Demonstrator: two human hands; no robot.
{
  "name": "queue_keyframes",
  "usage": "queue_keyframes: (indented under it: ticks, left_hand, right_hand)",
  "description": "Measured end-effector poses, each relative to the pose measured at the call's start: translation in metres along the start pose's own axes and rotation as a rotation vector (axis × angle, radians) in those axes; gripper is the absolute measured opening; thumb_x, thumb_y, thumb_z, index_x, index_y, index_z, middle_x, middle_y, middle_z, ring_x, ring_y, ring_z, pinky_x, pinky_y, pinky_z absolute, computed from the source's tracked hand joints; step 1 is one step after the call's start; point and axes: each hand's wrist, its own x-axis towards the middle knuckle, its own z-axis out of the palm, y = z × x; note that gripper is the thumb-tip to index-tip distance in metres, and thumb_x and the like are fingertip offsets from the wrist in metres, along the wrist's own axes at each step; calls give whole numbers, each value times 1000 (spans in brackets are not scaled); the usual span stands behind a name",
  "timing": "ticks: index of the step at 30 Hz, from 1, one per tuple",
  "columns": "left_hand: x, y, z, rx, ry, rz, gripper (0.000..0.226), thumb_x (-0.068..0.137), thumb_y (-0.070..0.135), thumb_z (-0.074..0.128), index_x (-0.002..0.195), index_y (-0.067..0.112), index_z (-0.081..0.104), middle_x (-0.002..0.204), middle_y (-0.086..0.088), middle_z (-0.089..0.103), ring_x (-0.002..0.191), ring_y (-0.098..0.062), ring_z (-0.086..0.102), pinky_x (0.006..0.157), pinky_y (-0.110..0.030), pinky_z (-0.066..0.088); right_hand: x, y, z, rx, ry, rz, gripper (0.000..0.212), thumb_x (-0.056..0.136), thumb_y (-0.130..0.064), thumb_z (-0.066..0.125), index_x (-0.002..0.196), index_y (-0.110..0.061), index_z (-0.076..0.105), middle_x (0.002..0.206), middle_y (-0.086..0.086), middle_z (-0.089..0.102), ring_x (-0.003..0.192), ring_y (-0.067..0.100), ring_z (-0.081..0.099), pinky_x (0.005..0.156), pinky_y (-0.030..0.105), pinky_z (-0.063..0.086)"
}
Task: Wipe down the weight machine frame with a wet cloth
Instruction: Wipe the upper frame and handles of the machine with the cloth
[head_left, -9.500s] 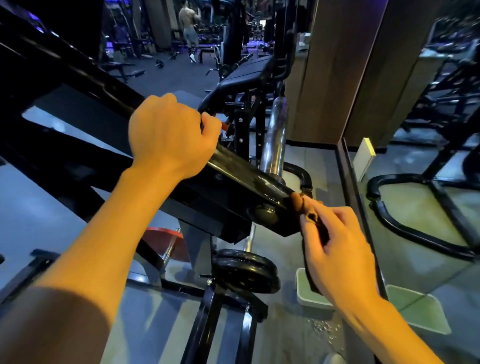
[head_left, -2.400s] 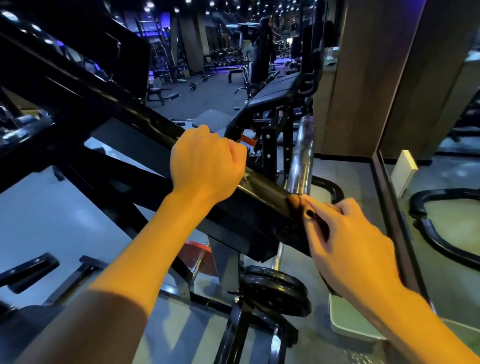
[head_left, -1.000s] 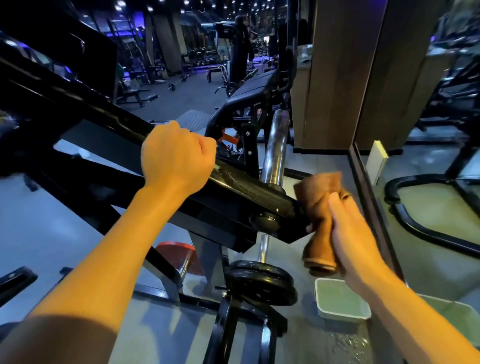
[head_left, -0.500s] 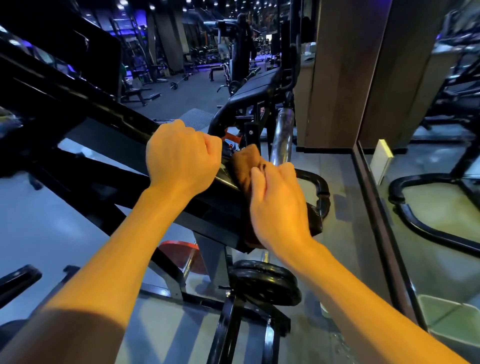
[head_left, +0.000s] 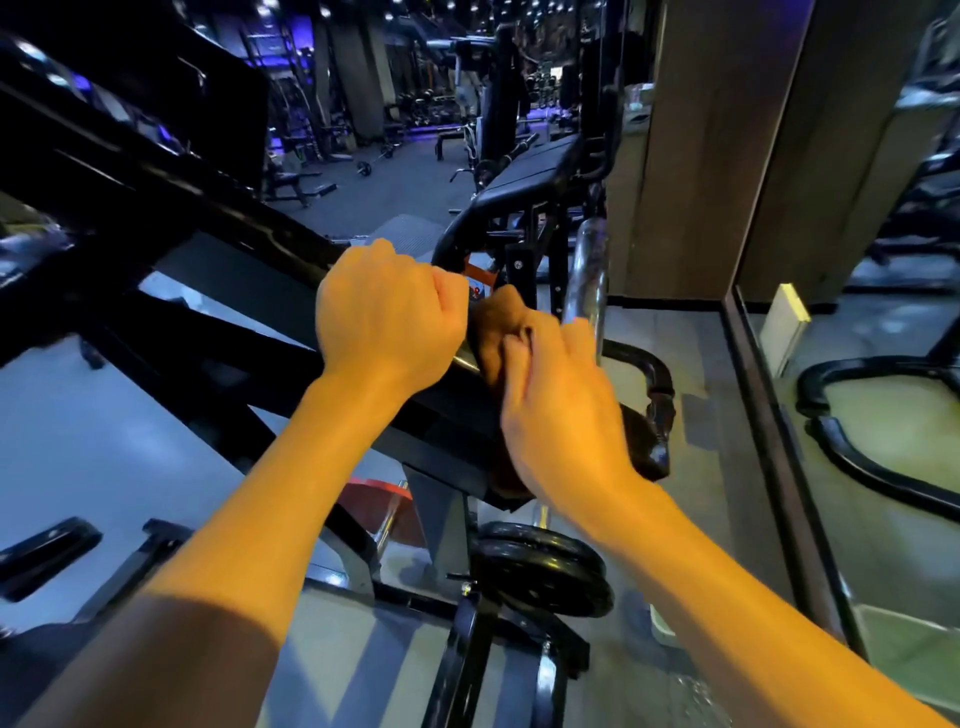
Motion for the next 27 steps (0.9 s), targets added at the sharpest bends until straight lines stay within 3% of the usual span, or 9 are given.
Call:
queue_keyframes:
  ticks: [3,9,15,19,21,23,27]
  left_hand:
    - [0,0,-1,-13,-2,14,52,96,26,39,46,18,27,48,2,23,52,-18,23,51,-30,6]
    - [0,0,1,-18,18,-2,53,96,25,41,46,18,27,47,4,22,51,-11,15,50,-29,8]
    - [-1,1,-2,2,10,16,51,96,29,38,47,19,26,50,3,23,56,-21,30,51,-30,6]
    - [0,-1,-1,-12,-1,31,52,97,27,39,47,19,26,49,3,23,53,-19,27,51,-30,7]
    - [0,-1,1,-30,12,27,53,96,26,40,46,19,25,47,3,24,51,-15,21,50,-30,9]
    - [0,-1,2,-27,37,26,53,96,25,42,47,20,22,47,4,23,51,-15,21,48,-28,10]
    - [-1,0,1,1,45,47,55,96,25,44,46,21,21,46,6,19,51,-16,23,49,-27,6]
  right_hand:
    - [-4,6,-9,-66,-31,-14,34,109,-43,28,121,-23,53,102,-1,44,69,27,53,63,45,47]
    - [-28,56,-38,-100,-71,286,26,109,-42,32,115,-25,51,97,-2,44,64,16,50,54,37,40]
    - [26,-15,-2,-69,-100,32,32,111,-39,31,125,-18,50,112,5,46,71,25,55,63,43,47]
    - [44,17,-9,-9,-181,149,26,111,-39,32,106,-21,51,99,4,56,71,18,55,58,31,40]
    - [32,40,-23,62,-205,248,23,111,-40,33,119,-26,50,92,-3,61,68,11,56,55,27,39]
    - [19,47,-29,48,-168,233,33,111,-40,33,142,-31,40,101,-7,62,75,13,59,62,33,42]
    - [40,4,2,212,-72,177,21,112,-36,31,123,-35,49,109,-2,63,84,8,60,66,31,48]
